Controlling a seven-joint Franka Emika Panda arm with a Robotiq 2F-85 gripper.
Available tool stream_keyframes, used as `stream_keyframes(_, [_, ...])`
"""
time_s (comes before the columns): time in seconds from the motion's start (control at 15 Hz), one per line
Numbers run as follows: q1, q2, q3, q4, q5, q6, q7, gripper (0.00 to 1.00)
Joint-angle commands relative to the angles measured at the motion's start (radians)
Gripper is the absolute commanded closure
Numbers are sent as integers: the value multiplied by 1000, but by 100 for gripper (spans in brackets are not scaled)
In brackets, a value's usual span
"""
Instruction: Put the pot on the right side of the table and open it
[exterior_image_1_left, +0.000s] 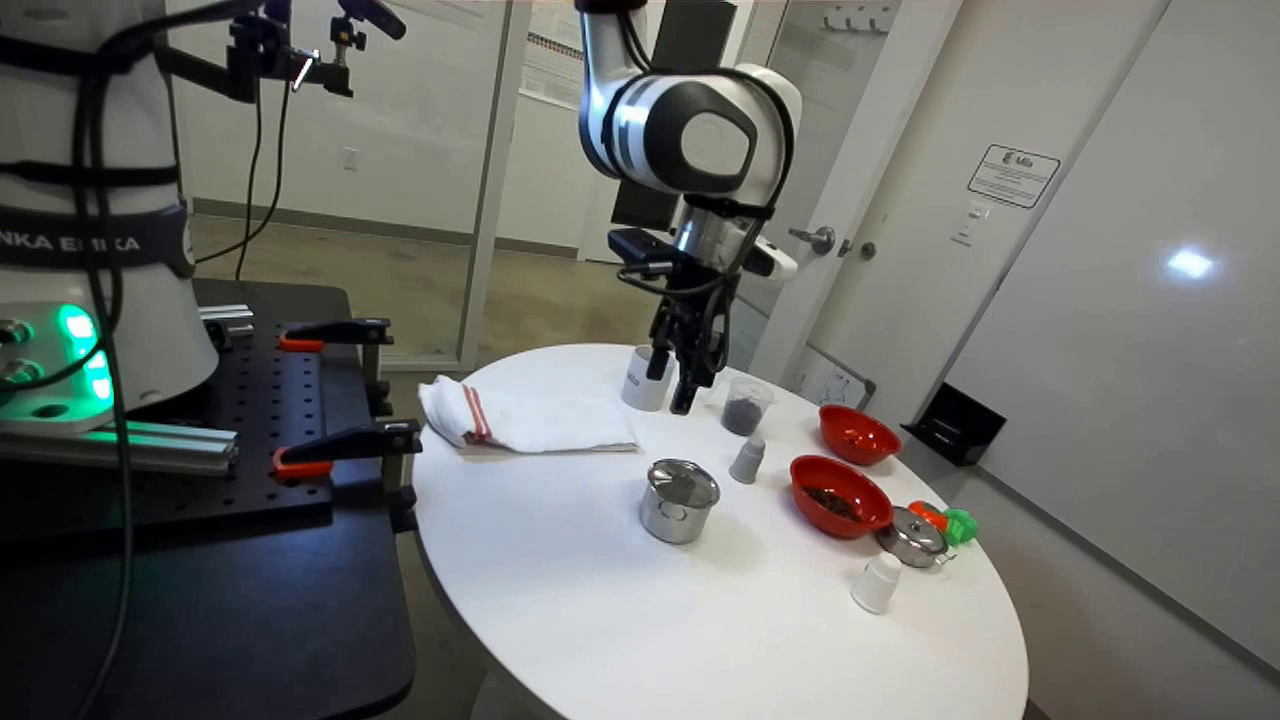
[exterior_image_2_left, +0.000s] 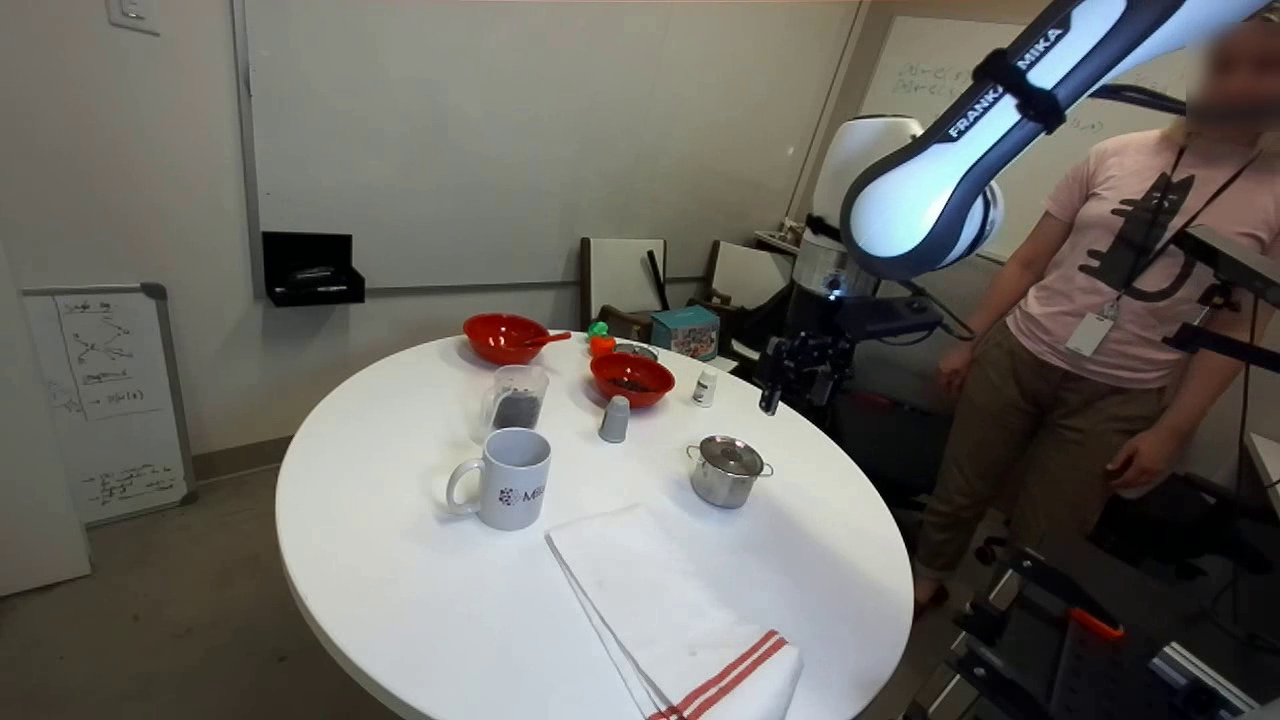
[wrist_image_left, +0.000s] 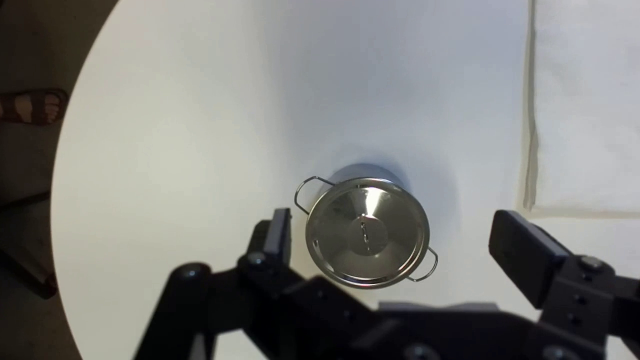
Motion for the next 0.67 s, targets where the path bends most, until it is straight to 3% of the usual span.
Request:
stream_keyframes(0.0, [15, 140, 2, 140, 48, -31, -67, 0])
stream_keyframes(0.6, [-17, 302, 20, 284, 119, -59, -182, 0])
